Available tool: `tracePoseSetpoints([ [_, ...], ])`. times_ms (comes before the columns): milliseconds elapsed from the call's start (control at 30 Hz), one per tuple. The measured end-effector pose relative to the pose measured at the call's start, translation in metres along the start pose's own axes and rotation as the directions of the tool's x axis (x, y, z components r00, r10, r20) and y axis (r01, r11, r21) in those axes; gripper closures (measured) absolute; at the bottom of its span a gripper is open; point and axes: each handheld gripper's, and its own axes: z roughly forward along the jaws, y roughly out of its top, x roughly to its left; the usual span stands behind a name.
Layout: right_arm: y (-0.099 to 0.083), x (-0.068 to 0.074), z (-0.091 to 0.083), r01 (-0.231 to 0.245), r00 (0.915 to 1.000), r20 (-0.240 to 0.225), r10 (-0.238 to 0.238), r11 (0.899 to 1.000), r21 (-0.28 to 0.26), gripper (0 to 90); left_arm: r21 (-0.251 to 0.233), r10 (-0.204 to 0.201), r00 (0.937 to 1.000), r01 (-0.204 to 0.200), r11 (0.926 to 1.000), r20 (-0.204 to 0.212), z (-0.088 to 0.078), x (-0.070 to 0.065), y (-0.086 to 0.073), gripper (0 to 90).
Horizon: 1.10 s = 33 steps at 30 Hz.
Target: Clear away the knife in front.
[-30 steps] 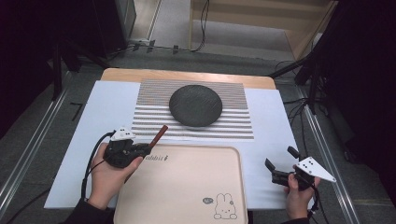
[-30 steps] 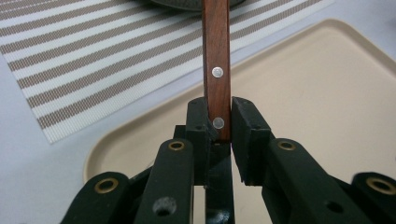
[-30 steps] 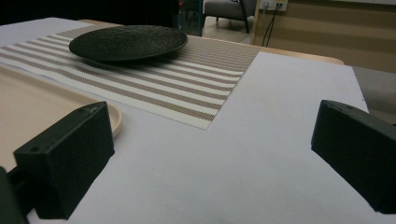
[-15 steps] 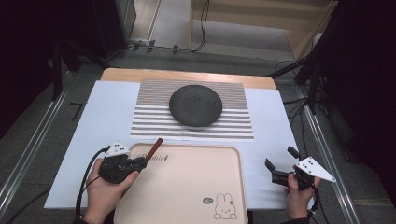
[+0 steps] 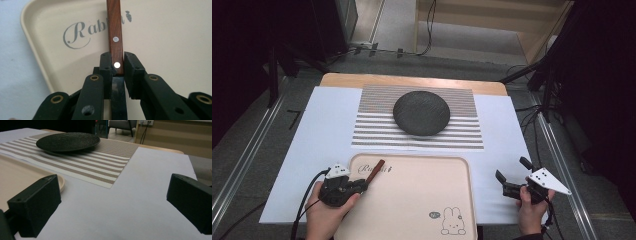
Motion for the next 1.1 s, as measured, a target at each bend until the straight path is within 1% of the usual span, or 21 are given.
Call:
tracePoseSetpoints([
  [100,0.000,0.000,0.000,-0.002,1.0000,-0.001,0.002,1.000,-0.001,0.0,-0.008,-0.001,1.0000,0.001,1.0000,-0.008,0.000,0.000,0.000,76.9],
  [167,0.000,-0.001,0.000,-0.006,1.0000,-0.003,0.006,1.000,-0.003,0.0,-0.026,-0.004,1.0000,0.004,0.9996,0.004,0.001,0.001,-0.002,76.7],
  [200,0.000,-0.001,0.000,-0.008,1.0000,-0.004,0.008,1.000,-0.003,0.0,-0.035,0.001,1.0000,0.000,0.9994,0.004,0.002,0.002,-0.002,76.1],
  [300,0.000,-0.002,0.000,-0.014,0.9999,-0.004,0.014,1.000,-0.007,0.0,-0.073,0.010,0.9999,-0.011,0.9973,-0.009,-0.001,0.004,-0.001,62.8],
  [367,0.000,-0.002,0.000,-0.013,0.9999,-0.003,0.013,1.000,-0.007,0.0,-0.124,0.024,0.9997,-0.025,0.9920,-0.010,-0.007,0.005,0.002,61.0],
  [400,0.000,-0.002,0.001,-0.011,0.9999,-0.001,0.010,1.000,-0.005,0.0,-0.142,0.034,0.9994,-0.034,0.9893,0.000,-0.010,0.004,0.004,65.3],
  [433,0.000,-0.002,0.001,-0.008,1.0000,-0.001,0.008,1.000,-0.003,0.0,-0.148,0.049,0.9987,-0.047,0.9879,0.010,-0.012,0.003,0.007,71.9],
  [467,0.000,-0.001,0.001,-0.009,1.0000,-0.001,0.009,1.000,0.000,0.0,-0.152,0.072,0.9971,-0.068,0.9860,0.024,-0.013,0.002,0.009,79.7],
  [500,0.000,-0.001,0.001,-0.005,1.0000,0.001,0.005,1.000,0.003,0.0,-0.149,0.103,0.9938,-0.095,0.9842,0.043,-0.013,0.000,0.012,86.0],
  [533,0.000,-0.001,0.001,-0.007,1.0000,0.001,0.007,1.000,0.004,0.0,-0.138,0.123,0.9906,-0.114,0.9839,0.059,-0.011,-0.002,0.015,89.4],
  [567,0.000,-0.001,0.001,-0.006,1.0000,0.002,0.006,1.000,0.005,0.0,-0.127,0.138,0.9876,-0.128,0.9836,0.074,-0.008,-0.005,0.018,89.5],
  [667,0.000,-0.001,0.001,-0.006,1.0000,0.002,0.006,1.000,0.006,0.0,-0.083,0.199,0.9767,-0.192,0.9779,0.081,0.005,-0.014,0.026,89.7],
  [700,0.000,-0.001,0.001,-0.007,1.0000,0.002,0.007,1.000,0.007,0.0,-0.067,0.212,0.9735,-0.206,0.9762,0.087,0.009,-0.017,0.028,89.7],
  [733,0.000,-0.001,0.002,-0.005,1.0000,0.002,0.005,1.000,0.006,0.0,-0.045,0.221,0.9719,-0.217,0.9750,0.082,0.012,-0.019,0.029,89.7],
  [800,0.000,0.000,0.002,-0.002,1.0000,0.005,0.002,1.000,0.008,0.0,-0.012,0.212,0.9738,-0.211,0.9773,0.082,0.019,-0.022,0.030,89.8],
  [833,0.000,0.000,0.002,0.000,1.0000,0.006,0.000,1.000,0.010,0.0,0.005,0.220,0.9728,-0.221,0.9752,0.071,0.021,-0.023,0.030,89.8],
  [867,0.000,0.000,0.002,0.001,1.0000,0.007,-0.001,1.000,0.010,0.0,0.015,0.220,0.9733,-0.222,0.9750,0.064,0.023,-0.023,0.029,89.8],
  [933,0.000,0.000,0.002,0.000,0.9999,0.010,0.000,1.000,0.012,0.0,0.032,0.215,0.9744,-0.218,0.9755,0.064,0.025,-0.022,0.028,89.9],
  [1100,0.001,0.000,0.003,0.002,0.9999,0.016,-0.003,1.000,0.017,0.0,0.062,0.223,0.9745,-0.224,0.9726,0.020,0.026,-0.020,0.026,90.0],
])
